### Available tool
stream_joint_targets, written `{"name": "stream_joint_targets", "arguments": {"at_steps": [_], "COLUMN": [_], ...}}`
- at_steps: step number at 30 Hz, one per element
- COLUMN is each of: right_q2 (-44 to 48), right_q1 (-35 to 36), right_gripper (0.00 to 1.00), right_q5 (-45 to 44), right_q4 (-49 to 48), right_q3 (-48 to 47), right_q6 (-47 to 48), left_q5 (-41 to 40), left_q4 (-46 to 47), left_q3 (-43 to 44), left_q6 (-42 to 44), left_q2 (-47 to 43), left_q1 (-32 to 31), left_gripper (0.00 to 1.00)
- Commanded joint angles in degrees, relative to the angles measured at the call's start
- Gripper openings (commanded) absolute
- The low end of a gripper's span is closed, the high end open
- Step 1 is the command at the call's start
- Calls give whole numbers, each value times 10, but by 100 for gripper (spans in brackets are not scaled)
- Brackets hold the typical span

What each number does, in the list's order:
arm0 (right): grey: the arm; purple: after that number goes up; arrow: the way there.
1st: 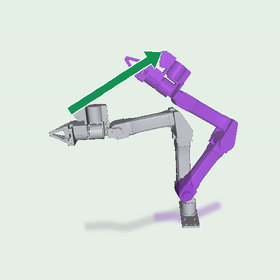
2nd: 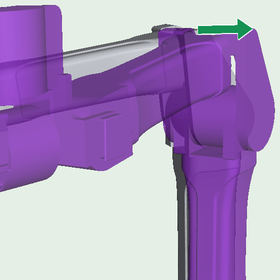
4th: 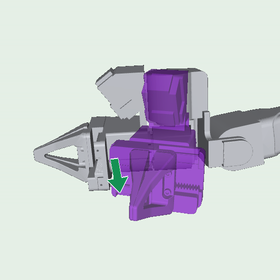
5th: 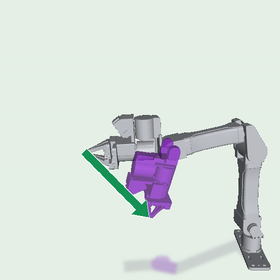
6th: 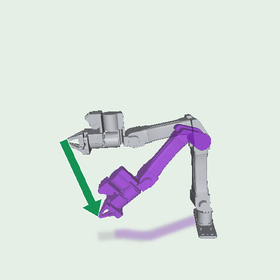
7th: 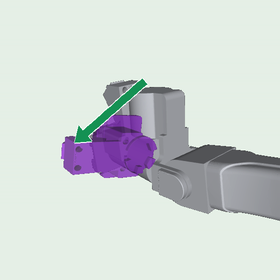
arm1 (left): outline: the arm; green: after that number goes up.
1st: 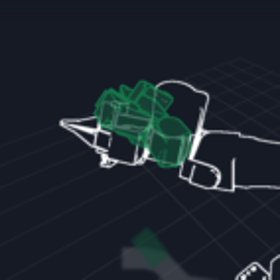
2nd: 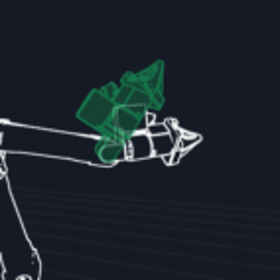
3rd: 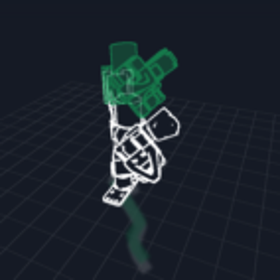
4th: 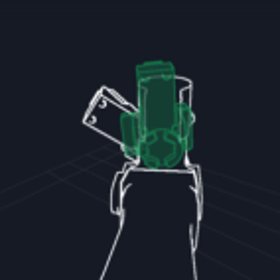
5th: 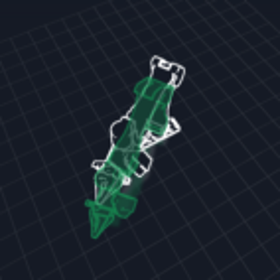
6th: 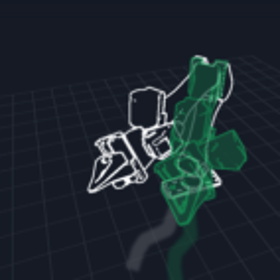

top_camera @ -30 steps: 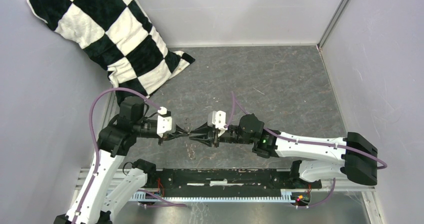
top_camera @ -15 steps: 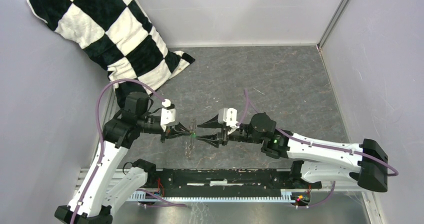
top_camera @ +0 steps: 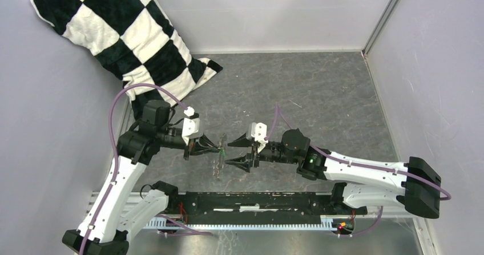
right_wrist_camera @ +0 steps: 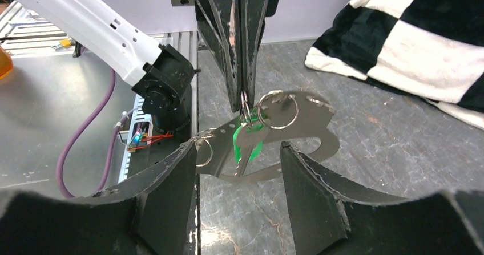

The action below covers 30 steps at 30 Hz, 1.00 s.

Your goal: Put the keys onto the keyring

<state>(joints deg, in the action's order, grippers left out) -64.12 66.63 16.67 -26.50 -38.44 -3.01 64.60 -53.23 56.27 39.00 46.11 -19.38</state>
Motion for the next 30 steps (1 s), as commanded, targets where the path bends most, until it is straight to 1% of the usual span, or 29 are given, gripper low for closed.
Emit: {"name": "stream_joint_targets", "arguments": {"at_steps": [1, 8, 12, 14, 18, 19, 23, 30], "right_q2": [-5, -22, -33, -37, -33, -31, -20, 8], "right_q1": [-1, 0, 3, 3, 4, 3, 3, 3], "right_gripper": [63, 63, 58, 50, 24, 19, 1, 0], "right_q5": [13, -1, -27, -28, -33, -36, -43, -53], "right_q4": [-48, -85, -99, -103, -99, -96, -79, -2], "right_q3": [10, 16, 16, 13, 12, 12, 11, -15], "right_q6": [-22, -45, -49, -46, -35, -33, -21, 25], "left_q5": [24, 22, 22, 20, 19, 19, 18, 15], "left_q4": [17, 21, 27, 28, 28, 28, 28, 28], "left_q3": [26, 27, 25, 26, 26, 25, 24, 18], "left_q6": [-30, -38, -46, -49, -50, -50, -51, -44], "left_q2": [-5, -9, -12, -14, -17, -18, -18, -21], "left_q1": [-1, -1, -1, -1, -1, -1, -1, -1], "left_gripper": [2, 2, 2, 2, 2, 2, 2, 2]}}
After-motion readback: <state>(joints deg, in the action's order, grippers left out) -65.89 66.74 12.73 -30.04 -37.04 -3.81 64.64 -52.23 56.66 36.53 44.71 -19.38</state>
